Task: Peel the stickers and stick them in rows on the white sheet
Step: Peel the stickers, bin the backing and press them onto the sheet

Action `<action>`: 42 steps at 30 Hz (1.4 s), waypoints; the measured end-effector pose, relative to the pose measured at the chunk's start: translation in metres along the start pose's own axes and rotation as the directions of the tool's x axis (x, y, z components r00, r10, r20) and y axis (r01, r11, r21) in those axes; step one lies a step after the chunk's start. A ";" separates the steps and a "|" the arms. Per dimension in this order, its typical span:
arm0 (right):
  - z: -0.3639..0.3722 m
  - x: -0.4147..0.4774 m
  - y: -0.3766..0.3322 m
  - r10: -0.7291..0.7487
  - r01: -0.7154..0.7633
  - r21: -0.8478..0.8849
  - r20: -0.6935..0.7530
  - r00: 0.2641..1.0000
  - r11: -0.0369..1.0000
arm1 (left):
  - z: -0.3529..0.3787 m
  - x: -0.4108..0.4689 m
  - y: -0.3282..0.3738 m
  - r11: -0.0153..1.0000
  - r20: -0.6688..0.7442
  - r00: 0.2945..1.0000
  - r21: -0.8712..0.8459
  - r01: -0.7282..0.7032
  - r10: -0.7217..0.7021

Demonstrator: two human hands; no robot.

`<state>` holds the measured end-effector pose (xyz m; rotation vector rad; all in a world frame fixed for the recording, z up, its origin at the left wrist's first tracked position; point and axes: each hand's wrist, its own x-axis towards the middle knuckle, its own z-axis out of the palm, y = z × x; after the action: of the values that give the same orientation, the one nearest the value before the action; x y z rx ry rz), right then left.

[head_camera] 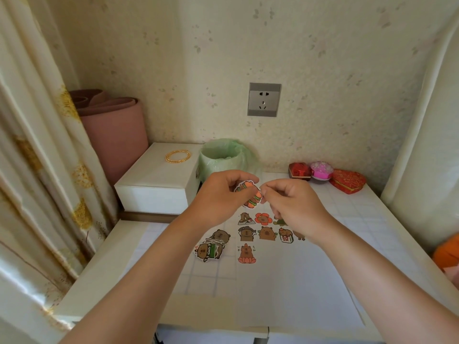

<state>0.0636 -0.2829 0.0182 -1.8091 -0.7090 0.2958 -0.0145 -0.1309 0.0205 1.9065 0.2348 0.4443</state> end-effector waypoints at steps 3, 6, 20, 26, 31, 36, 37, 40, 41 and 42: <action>0.001 0.001 0.002 -0.012 0.011 -0.016 -0.027 1.000 1.000 | 0.003 0.000 -0.004 0.989 -0.074 0.995 0.137 -0.050 0.060; 0.002 0.002 0.006 -0.047 0.042 -0.063 -0.073 0.996 0.997 | 0.009 -0.002 -0.006 0.924 -0.221 0.947 0.355 -0.144 0.232; 0.002 -0.001 0.007 -0.324 0.232 -0.477 -0.118 0.939 0.848 | 0.019 -0.008 0.004 0.987 -0.126 0.981 -0.085 0.139 -0.149; 0.003 -0.002 0.007 -0.371 0.263 -0.534 -0.102 0.923 0.803 | 0.019 -0.006 -0.001 0.992 -0.107 0.986 -0.025 0.127 -0.129; 0.002 0.001 0.009 -0.285 0.214 -0.410 -0.121 0.951 0.887 | 0.019 -0.004 -0.003 0.993 -0.082 0.990 -0.026 0.115 -0.116; 0.001 0.005 0.014 -0.170 0.124 -0.261 -0.159 0.973 0.957 | 0.019 -0.003 -0.005 0.991 -0.079 0.988 -0.048 0.127 -0.131; 0.001 0.005 0.014 -0.146 0.105 -0.240 -0.157 0.977 0.965 | 0.019 -0.003 -0.004 0.990 -0.073 0.988 -0.054 0.132 -0.136; 0.003 0.002 0.011 -0.103 0.085 -0.148 -0.117 0.988 0.985 | 0.018 -0.004 -0.005 0.989 -0.049 0.989 -0.059 0.138 -0.141; 0.003 0.001 0.009 -0.106 0.092 -0.124 -0.107 0.989 0.988 | 0.018 -0.005 -0.005 0.989 -0.045 0.990 -0.063 0.134 -0.137; 0.004 0.001 0.008 -0.117 0.106 -0.109 -0.108 0.987 0.988 | 0.017 -0.005 -0.005 0.989 -0.042 0.990 -0.071 0.129 -0.132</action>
<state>0.0649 -0.2808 0.0093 -1.8597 -0.7531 0.0815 -0.0115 -0.1451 0.0094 1.8037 0.3683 0.4038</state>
